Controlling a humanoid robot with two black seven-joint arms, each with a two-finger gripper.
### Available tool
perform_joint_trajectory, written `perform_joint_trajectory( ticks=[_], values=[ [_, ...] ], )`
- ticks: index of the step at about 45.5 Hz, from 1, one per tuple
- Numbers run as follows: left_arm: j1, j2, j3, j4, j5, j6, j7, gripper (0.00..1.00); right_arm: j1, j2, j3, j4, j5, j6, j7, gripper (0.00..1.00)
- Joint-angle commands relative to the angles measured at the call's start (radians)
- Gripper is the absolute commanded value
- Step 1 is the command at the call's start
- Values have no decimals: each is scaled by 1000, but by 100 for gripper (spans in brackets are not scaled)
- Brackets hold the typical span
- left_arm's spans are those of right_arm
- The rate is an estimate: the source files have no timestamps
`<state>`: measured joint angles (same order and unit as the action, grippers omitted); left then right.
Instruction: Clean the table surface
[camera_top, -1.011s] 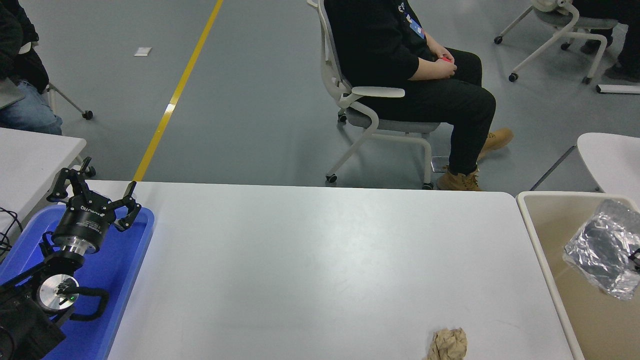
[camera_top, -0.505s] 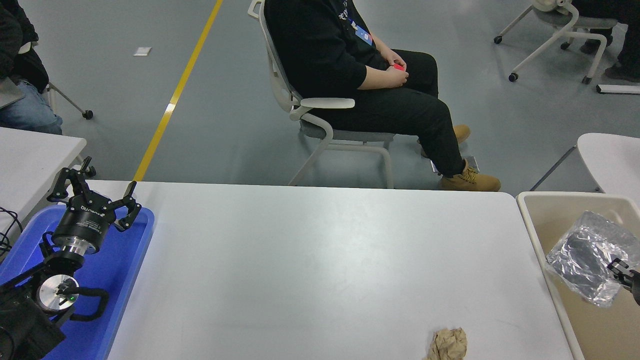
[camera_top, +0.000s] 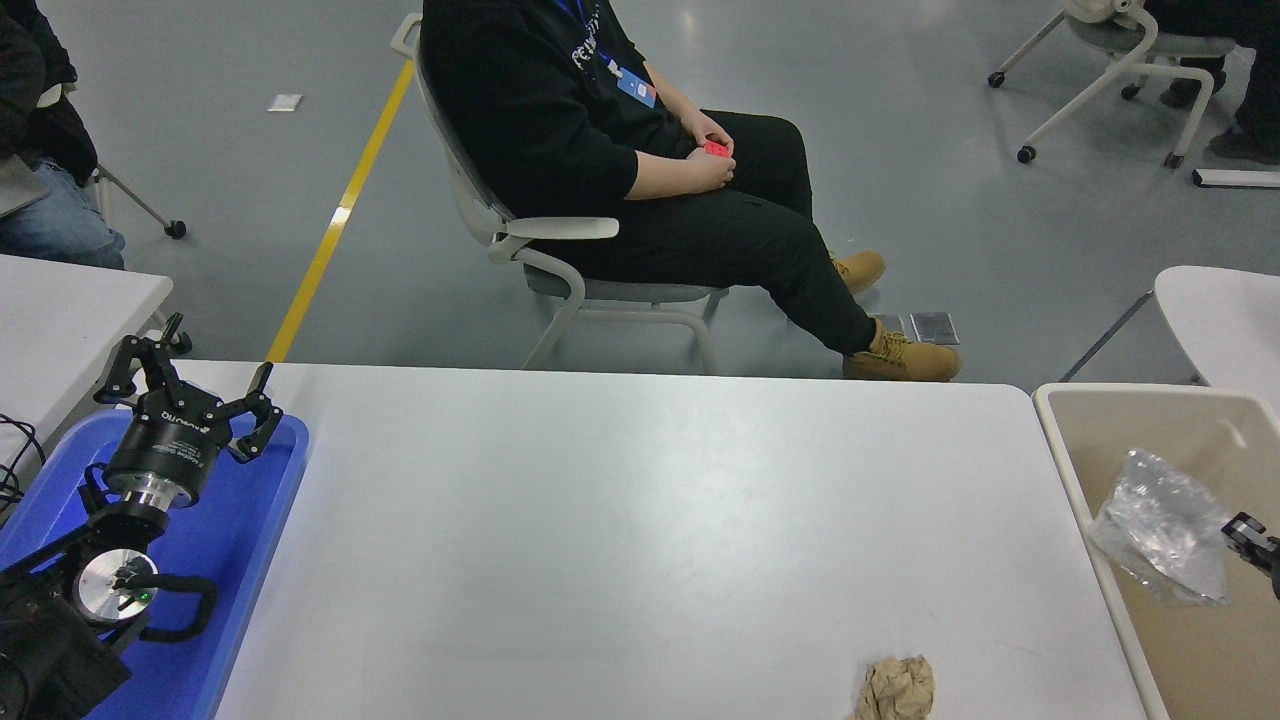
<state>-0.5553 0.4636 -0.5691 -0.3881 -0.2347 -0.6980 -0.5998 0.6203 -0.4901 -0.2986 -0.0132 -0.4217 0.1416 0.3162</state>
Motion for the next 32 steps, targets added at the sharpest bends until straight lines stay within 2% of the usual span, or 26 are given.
perform_joint_trajectory(
  ticks=[1, 11, 19, 32],
  values=[
    [0, 0, 0, 0, 0, 0, 0, 100, -1, 1, 1, 1, 1, -56, 0, 43],
    [0, 0, 0, 0, 0, 0, 0, 100, 2, 4, 3, 12, 18, -166, 3, 95],
    [0, 0, 0, 0, 0, 0, 0, 100, 25, 4, 4, 16, 31, -200, 6, 96],
    [0, 0, 0, 0, 0, 0, 0, 100, 150, -2, 53, 16, 31, -189, 1, 98]
  ],
)
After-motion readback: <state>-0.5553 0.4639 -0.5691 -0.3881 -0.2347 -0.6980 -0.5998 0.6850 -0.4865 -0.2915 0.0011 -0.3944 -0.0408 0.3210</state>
